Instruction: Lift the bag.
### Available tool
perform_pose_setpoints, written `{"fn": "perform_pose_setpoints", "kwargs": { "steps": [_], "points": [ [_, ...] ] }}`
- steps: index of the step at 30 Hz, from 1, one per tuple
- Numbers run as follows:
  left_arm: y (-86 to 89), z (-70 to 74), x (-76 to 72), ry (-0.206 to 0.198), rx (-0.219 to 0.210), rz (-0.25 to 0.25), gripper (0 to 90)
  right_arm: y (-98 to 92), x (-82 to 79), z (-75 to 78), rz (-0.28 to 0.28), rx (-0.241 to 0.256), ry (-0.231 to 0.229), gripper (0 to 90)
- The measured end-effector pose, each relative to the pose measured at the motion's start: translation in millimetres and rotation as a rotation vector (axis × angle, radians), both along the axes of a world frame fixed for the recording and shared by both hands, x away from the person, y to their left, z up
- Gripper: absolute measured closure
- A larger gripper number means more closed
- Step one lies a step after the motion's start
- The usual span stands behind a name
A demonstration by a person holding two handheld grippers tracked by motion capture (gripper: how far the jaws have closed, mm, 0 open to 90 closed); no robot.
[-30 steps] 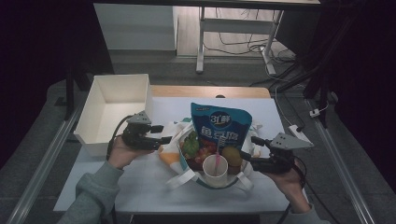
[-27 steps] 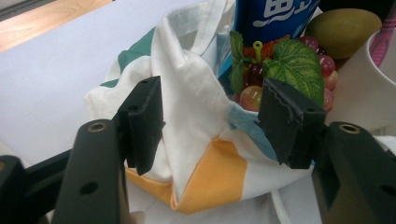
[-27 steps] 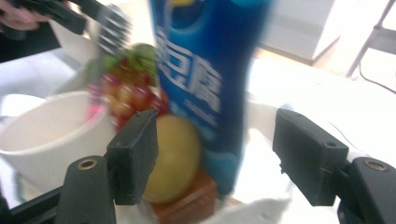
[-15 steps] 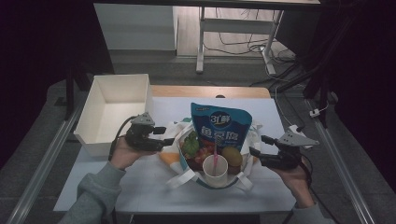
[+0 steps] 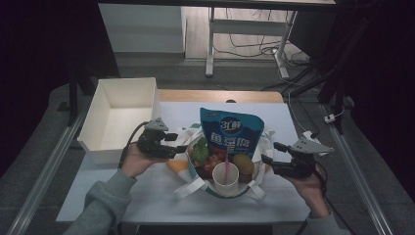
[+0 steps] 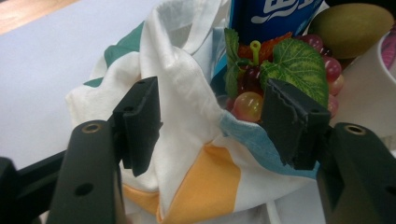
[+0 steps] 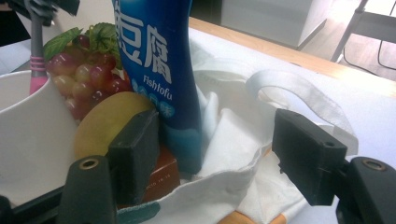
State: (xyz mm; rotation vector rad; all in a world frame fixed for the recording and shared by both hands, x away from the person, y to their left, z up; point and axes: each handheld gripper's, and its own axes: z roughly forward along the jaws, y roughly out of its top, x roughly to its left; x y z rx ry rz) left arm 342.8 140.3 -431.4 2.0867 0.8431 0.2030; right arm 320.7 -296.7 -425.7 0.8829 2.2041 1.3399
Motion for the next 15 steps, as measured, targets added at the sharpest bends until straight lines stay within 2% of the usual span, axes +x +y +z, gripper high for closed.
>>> {"fn": "perform_pose_setpoints", "kwargs": {
  "steps": [6,10,13,15],
  "points": [
    [-7.7,-2.0,4.3,0.022,0.0,0.021,38.6,0.3,-0.5,0.3,0.004,-0.003,0.0,31.4],
    [-14.2,-5.1,7.9,0.038,0.016,0.026,40.2,0.8,-0.5,0.0,0.005,-0.004,0.0,31.5],
    [-17.5,-6.0,8.5,0.034,0.038,0.042,43.3,1.2,-0.7,0.2,0.006,-0.003,-0.001,31.5],
    [-16.8,-5.8,9.0,0.039,0.039,0.051,46.2,1.6,-1.2,0.4,0.006,-0.005,-0.002,31.5]
  ]
}}
